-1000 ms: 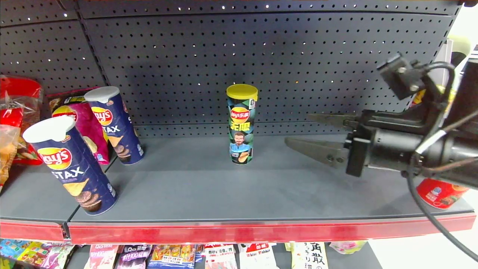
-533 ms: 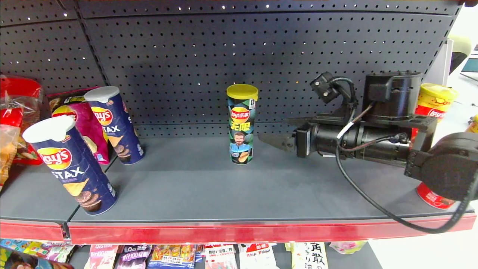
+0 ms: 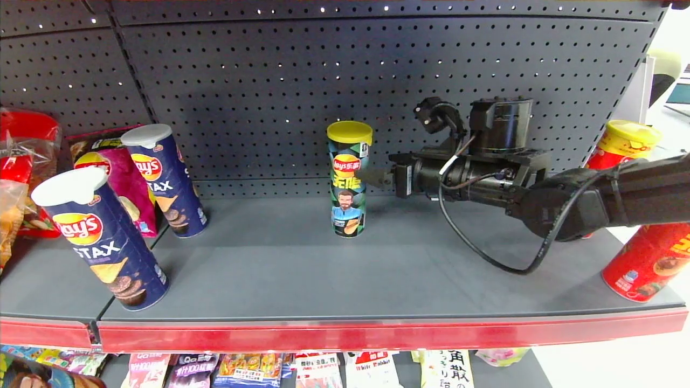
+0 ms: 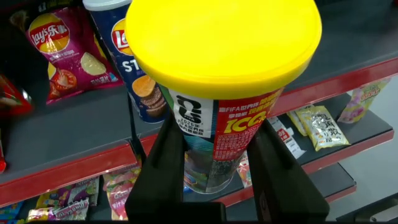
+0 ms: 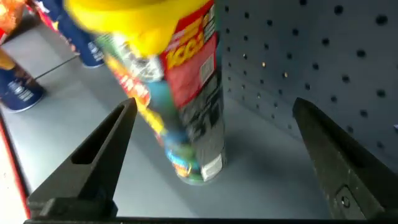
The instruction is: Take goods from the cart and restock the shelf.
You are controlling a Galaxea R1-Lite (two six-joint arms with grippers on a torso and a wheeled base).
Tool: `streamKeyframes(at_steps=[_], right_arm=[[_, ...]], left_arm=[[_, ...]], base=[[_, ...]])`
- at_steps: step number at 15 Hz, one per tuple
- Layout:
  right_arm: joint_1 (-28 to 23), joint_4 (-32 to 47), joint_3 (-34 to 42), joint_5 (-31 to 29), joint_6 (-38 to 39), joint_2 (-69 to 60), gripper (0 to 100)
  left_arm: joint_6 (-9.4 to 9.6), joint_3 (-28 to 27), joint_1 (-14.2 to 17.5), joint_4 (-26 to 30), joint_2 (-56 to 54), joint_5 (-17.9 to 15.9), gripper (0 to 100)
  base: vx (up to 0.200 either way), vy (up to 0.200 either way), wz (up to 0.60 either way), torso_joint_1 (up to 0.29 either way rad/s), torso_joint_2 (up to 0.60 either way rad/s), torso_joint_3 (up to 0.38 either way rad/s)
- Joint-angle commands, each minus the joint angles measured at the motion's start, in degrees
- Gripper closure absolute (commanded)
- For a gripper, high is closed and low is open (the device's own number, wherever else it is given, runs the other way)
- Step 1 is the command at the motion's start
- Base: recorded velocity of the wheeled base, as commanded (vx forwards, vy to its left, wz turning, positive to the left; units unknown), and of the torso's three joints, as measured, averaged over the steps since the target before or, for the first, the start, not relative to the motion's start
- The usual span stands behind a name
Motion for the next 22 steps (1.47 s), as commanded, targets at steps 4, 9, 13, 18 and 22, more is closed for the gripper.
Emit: streamKeyframes(at_steps=[4, 9, 13, 18, 22], right_arm=[[0.5, 0.0, -2.2, 1.6, -0.1, 2.5, 0], [3.4, 0.1, -2.8, 2.6, 0.2, 2.7, 0], [4.4, 0.1, -7.5, 2.6, 0.2, 6.8, 0], [4.2, 0.5, -11.5, 2.6, 0.3, 9.5, 0], [3.8, 0.6, -13.1, 2.6, 0.3, 11.1, 0]], left_arm=[[0.01, 0.0, 0.0, 0.1, 0.1, 0.0, 100], [0.01, 0.2, 0.0, 0.1, 0.1, 0.0, 100], [0.01, 0.1, 0.0, 0.1, 0.1, 0.0, 100], [0.01, -0.1, 0.0, 0.1, 0.2, 0.0, 100], [0.01, 0.0, 0.0, 0.1, 0.3, 0.0, 100]], base=[[0.000, 0.000, 0.00, 0.000, 0.00, 0.000], [0.000, 0.000, 0.00, 0.000, 0.00, 0.000], [0.000, 0.000, 0.00, 0.000, 0.00, 0.000], [0.000, 0.000, 0.00, 0.000, 0.00, 0.000], [0.000, 0.000, 0.00, 0.000, 0.00, 0.000]])
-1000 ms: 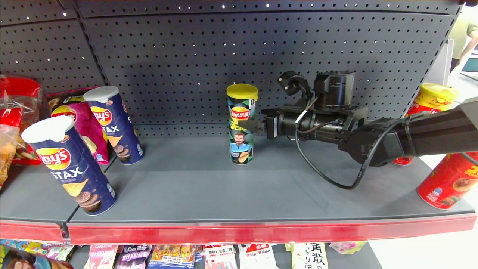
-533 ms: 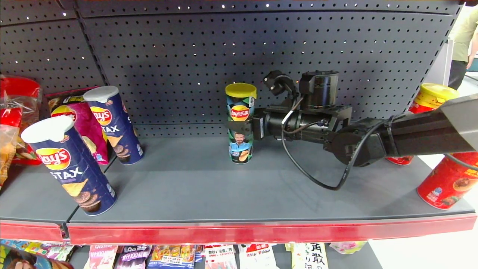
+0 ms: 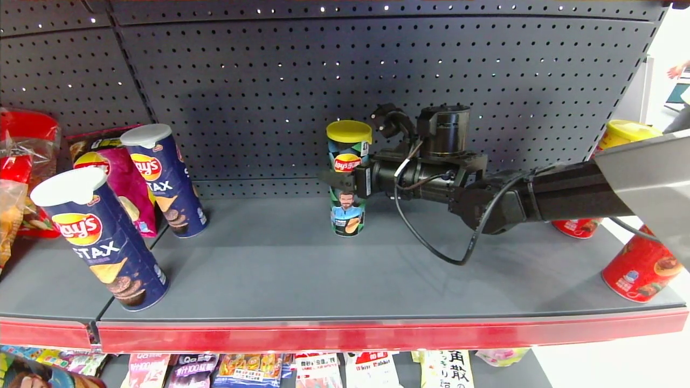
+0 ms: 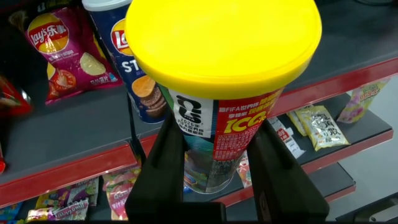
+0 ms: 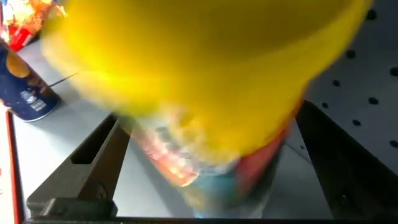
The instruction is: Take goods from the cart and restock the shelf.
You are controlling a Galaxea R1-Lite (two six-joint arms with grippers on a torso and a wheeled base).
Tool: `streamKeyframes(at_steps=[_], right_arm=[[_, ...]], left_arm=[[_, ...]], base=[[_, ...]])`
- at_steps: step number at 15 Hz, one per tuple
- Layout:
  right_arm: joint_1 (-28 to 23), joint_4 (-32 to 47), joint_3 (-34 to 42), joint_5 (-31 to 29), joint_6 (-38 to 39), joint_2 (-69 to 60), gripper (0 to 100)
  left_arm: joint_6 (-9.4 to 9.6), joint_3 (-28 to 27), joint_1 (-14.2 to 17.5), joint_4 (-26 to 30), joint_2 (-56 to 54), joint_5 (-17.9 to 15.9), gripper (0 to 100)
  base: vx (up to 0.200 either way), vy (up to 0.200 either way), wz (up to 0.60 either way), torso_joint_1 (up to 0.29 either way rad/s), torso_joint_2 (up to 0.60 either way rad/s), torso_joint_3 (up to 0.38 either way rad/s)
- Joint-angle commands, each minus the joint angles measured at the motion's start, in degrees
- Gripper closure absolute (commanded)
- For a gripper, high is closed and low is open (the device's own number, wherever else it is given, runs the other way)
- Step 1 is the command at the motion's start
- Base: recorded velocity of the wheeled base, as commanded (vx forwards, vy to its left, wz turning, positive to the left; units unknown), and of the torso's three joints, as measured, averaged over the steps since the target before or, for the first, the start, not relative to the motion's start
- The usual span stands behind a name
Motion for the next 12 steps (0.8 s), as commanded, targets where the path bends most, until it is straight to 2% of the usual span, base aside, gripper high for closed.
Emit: streamKeyframes(at_steps=[1, 3, 4, 12], right_arm=[[0.0, 0.1, -1.6, 0.0, 0.0, 1.1, 0], [0.0, 0.2, -2.6, 0.0, 0.0, 1.4, 0], [-0.1, 0.2, -2.6, -0.1, 0.0, 1.5, 100], [0.6, 0.2, -1.7, -1.9, 0.0, 0.1, 100]], left_arm=[[0.01, 0.1, 0.0, 0.0, 0.1, 0.0, 100], [0.01, 0.1, 0.0, 0.0, 0.1, 0.0, 100], [0.01, 0.1, 0.0, 0.0, 0.2, 0.0, 100], [0.01, 0.1, 0.0, 0.0, 0.1, 0.0, 100]], base=[[0.000, 0.000, 0.00, 0.000, 0.00, 0.000], [0.000, 0.000, 0.00, 0.000, 0.00, 0.000], [0.000, 0.000, 0.00, 0.000, 0.00, 0.000], [0.000, 0.000, 0.00, 0.000, 0.00, 0.000]])
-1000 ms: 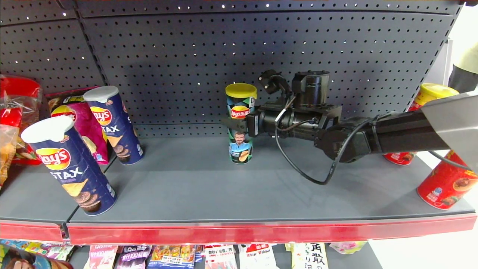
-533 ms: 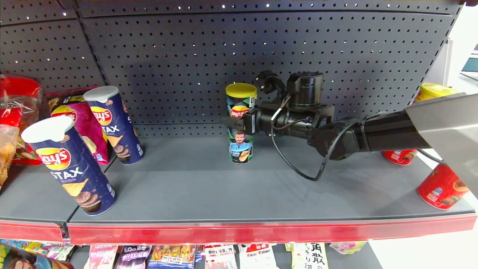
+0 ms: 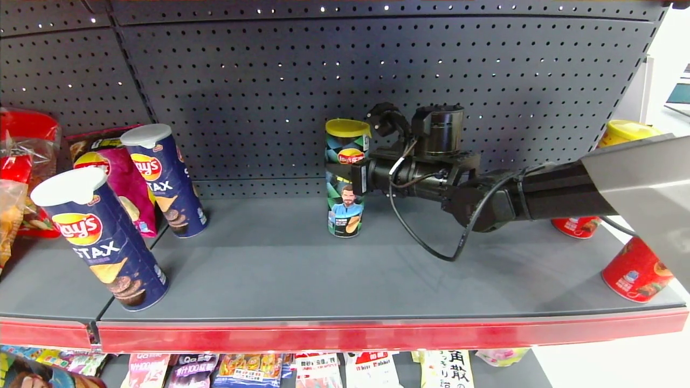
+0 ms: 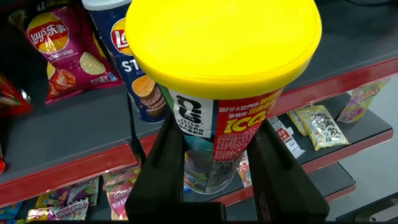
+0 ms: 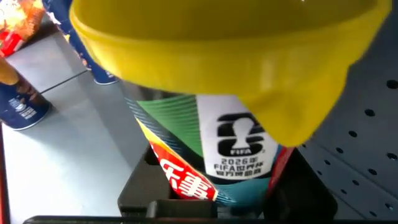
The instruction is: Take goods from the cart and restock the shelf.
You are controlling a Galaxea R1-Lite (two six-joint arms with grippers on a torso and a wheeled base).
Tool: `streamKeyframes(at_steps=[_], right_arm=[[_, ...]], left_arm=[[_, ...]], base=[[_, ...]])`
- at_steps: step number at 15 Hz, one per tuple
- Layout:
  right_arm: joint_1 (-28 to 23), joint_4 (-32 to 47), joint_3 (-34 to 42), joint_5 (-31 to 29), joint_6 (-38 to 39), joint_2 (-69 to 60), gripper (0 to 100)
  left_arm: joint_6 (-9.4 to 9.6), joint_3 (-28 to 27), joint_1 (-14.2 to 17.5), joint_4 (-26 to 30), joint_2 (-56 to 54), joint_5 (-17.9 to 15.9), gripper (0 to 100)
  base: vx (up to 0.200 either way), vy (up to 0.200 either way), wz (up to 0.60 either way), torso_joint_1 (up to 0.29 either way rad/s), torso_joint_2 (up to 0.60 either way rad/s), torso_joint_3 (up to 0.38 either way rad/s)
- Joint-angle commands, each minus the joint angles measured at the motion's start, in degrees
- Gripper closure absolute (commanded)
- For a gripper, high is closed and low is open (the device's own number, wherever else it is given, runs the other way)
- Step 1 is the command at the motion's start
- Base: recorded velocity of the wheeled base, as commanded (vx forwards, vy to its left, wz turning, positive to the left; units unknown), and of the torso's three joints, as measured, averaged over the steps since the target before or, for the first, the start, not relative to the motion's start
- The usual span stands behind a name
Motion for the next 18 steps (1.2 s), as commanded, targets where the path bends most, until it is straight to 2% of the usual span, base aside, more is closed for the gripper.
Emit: streamKeyframes(at_steps=[1, 5, 8, 11, 15, 18], right_arm=[[1.3, 0.1, 2.9, -2.3, 0.1, -4.1, 100], [3.0, 0.1, 15.2, -4.8, 0.5, -16.0, 100], [4.7, 0.0, 27.2, -9.0, 0.6, -28.3, 100], [7.4, -0.6, 34.4, -13.4, 0.6, -32.9, 100], [9.1, -1.2, 35.7, -16.0, 0.7, -32.0, 100], [9.5, -7.4, 37.0, -15.9, 0.1, -28.7, 100]], left_arm=[[0.01, -0.1, 0.0, 0.0, -0.1, 0.0, 100], [0.10, -0.1, 0.0, 0.0, 0.2, -0.2, 100], [0.01, 0.3, -0.1, 0.1, 0.4, -0.8, 100], [-0.08, 0.7, -0.1, 0.1, 0.5, -2.0, 100], [-0.43, 0.7, -0.1, 0.1, 0.8, -2.3, 100], [-0.43, 0.9, -0.1, 0.0, 0.7, -2.3, 100]], base=[[0.000, 0.000, 0.00, 0.000, 0.00, 0.000], [0.000, 0.000, 0.00, 0.000, 0.00, 0.000], [0.000, 0.000, 0.00, 0.000, 0.00, 0.000], [0.000, 0.000, 0.00, 0.000, 0.00, 0.000], [0.000, 0.000, 0.00, 0.000, 0.00, 0.000], [0.000, 0.000, 0.00, 0.000, 0.00, 0.000]])
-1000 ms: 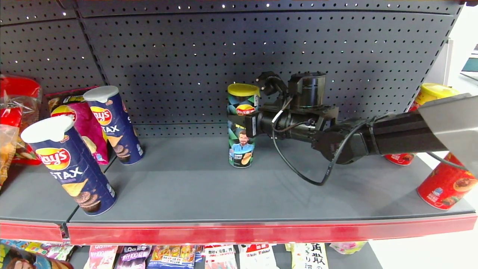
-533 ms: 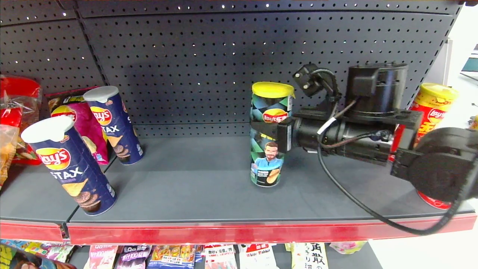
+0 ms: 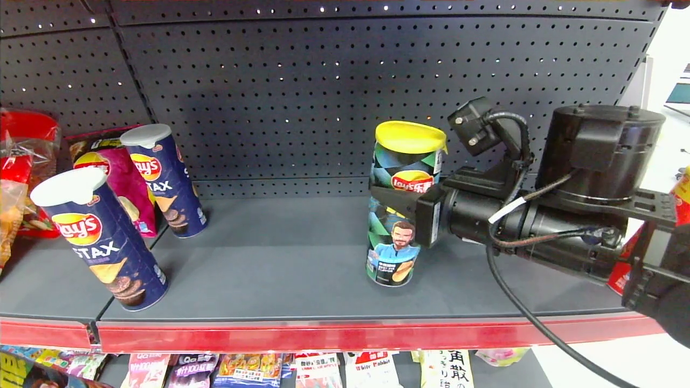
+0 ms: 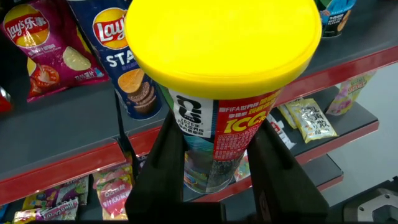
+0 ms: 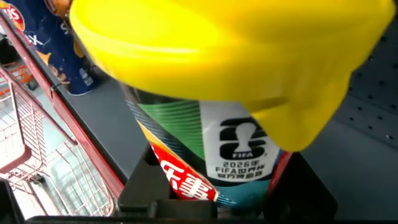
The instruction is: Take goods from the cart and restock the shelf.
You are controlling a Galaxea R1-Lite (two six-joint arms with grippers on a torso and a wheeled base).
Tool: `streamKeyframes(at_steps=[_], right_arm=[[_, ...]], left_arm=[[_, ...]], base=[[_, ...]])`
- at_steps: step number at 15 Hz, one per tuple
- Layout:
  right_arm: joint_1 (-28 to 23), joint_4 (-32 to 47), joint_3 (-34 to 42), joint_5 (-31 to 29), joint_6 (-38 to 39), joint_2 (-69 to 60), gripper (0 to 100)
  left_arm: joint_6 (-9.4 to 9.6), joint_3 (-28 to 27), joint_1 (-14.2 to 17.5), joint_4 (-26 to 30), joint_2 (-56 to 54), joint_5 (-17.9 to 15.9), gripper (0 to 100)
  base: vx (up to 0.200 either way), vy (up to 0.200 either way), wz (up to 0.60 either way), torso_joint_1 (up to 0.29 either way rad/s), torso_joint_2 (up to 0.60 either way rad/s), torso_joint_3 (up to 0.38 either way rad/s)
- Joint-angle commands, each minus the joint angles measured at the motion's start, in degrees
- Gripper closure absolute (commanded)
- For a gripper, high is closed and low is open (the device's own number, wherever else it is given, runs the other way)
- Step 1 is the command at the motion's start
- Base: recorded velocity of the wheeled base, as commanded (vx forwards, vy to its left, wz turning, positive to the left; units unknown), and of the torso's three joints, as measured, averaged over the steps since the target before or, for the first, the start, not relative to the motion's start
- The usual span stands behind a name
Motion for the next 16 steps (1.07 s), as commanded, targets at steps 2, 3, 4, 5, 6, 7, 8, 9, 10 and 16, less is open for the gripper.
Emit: streamKeyframes(at_steps=[2, 3, 4, 5, 6, 7, 8, 9, 10, 16], right_arm=[[0.8, -0.8, 1.0, 0.2, -0.3, 2.8, 100], [1.0, -0.9, 1.3, 0.2, -0.4, 3.4, 100], [1.2, -1.5, 1.5, 0.2, -0.4, 4.0, 100], [1.6, -2.0, 1.6, 0.2, -0.4, 4.3, 100], [1.7, -2.3, 1.6, 0.2, -0.4, 4.7, 100], [1.7, -2.3, 1.7, 0.2, -0.9, 5.0, 100], [1.7, -2.4, 2.1, 0.2, -1.7, 5.6, 100], [1.7, -2.4, 2.4, 0.2, -1.8, 5.7, 100], [1.7, -2.4, 2.5, 0.2, -1.8, 5.6, 100], [2.8, -2.5, 2.6, 0.0, -2.5, 5.0, 100]], left_arm=[[0.04, 0.0, 0.0, -0.1, 0.0, 0.1, 100], [0.04, 0.0, 0.0, -0.1, 0.0, 0.1, 100], [0.04, 0.0, 0.0, -0.1, 0.0, 0.1, 100], [0.04, 0.0, 0.0, -0.1, 0.0, 0.1, 100], [0.04, 0.0, 0.0, -0.1, 0.0, 0.1, 100], [0.04, 0.1, 0.0, -0.1, 0.0, 0.2, 100], [0.12, 0.1, 0.0, -0.1, 0.0, 0.5, 100], [0.21, 0.0, 0.0, -0.1, 0.2, 0.5, 100], [0.48, 0.0, 0.0, -0.1, 0.3, 0.5, 100], [0.48, -0.1, 0.1, -0.1, 0.2, 1.5, 100]], base=[[0.000, 0.000, 0.00, 0.000, 0.00, 0.000], [0.000, 0.000, 0.00, 0.000, 0.00, 0.000], [0.000, 0.000, 0.00, 0.000, 0.00, 0.000], [0.000, 0.000, 0.00, 0.000, 0.00, 0.000], [0.000, 0.000, 0.00, 0.000, 0.00, 0.000], [0.000, 0.000, 0.00, 0.000, 0.00, 0.000], [0.000, 0.000, 0.00, 0.000, 0.00, 0.000], [0.000, 0.000, 0.00, 0.000, 0.00, 0.000], [0.000, 0.000, 0.00, 0.000, 0.00, 0.000], [0.000, 0.000, 0.00, 0.000, 0.00, 0.000]])
